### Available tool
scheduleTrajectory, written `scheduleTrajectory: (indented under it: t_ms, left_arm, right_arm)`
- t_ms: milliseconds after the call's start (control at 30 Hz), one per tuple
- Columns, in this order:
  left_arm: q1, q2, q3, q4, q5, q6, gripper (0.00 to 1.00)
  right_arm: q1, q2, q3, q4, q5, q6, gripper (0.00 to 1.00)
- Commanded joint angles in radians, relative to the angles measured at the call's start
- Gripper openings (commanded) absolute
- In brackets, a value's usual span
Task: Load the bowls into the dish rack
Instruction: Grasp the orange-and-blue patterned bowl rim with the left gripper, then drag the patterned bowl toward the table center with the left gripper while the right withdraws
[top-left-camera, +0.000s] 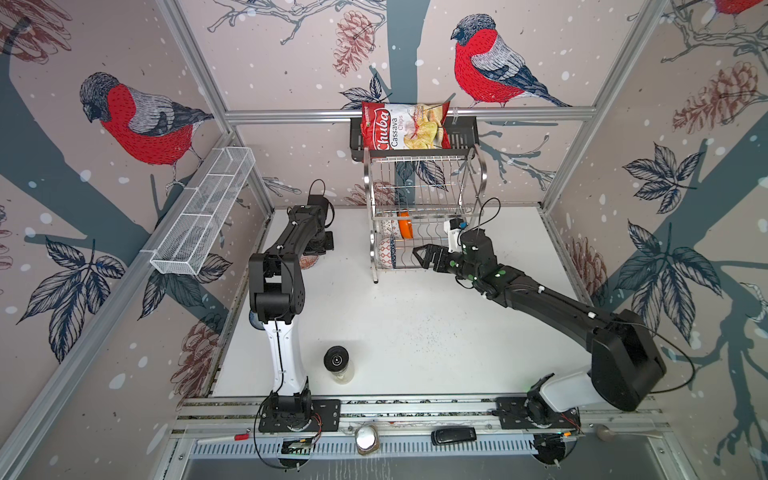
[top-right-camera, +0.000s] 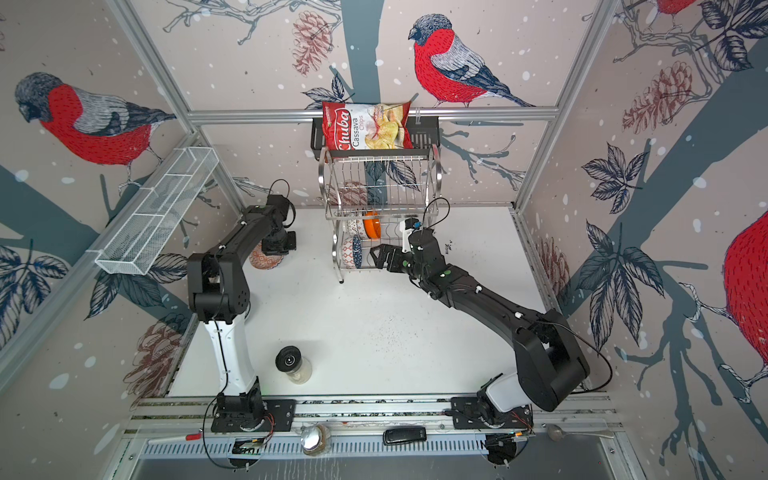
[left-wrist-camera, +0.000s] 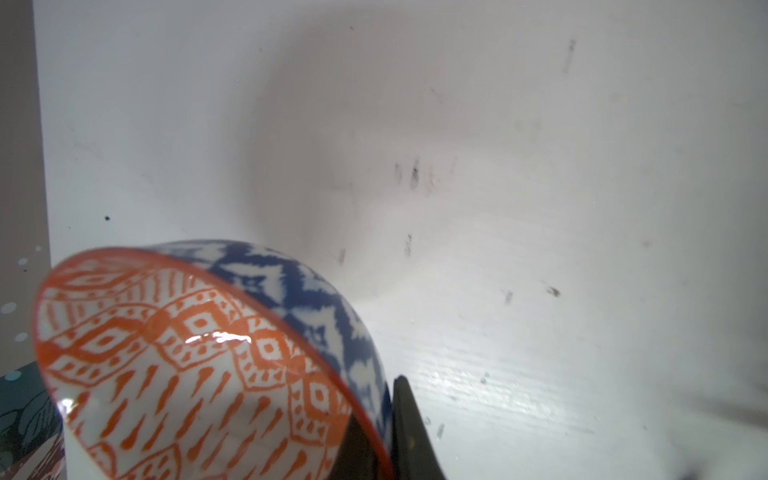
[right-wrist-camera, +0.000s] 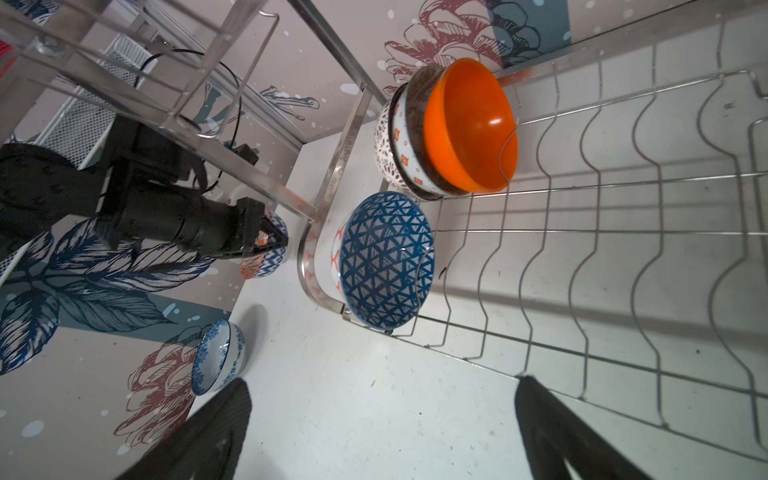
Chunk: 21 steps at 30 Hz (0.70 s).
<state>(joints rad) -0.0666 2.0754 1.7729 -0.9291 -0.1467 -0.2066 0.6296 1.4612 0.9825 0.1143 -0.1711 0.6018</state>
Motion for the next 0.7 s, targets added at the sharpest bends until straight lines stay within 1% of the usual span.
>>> scheduleTrajectory:
  t_ms: [0,100,167,333,533,667]
  left_arm:
    - [-0.039,-0.084,-0.083,0.002,0.009,-0.017,0.0]
    - [-0.091,-0.172,-0.189,0.019,0.021,-0.048,0.0]
    - [-0.144,-0.245,-0.266,0.038,0.014,-0.076,0.0]
    - [-0.268,-0.376,-0.385,0.063,0.027,-0.17,0.0]
    - [-0.459,-0.424,-0.426,0.024,0.017,-0.275,0.0]
    - [-0.591,-0.405,-0.42,0.042,0.034,-0.32,0.0]
  right_arm:
    - [-0.012,-0.012,0.01,-0.036,0.036,-0.017,1.0]
    - [-0.021,-0.035,-0.001,-0.035,0.059,-0.053,1.0]
    - [-0.029,-0.054,-0.011,-0.028,0.065,-0.073,1.0]
    - [-0.065,-0.081,-0.034,-0.052,0.056,-0.095,1.0]
    - [-0.102,-0.113,-0.071,-0.067,0.054,-0.059,1.0]
    - [-0.135,-0.153,-0.108,-0.068,0.078,-0.037,1.0]
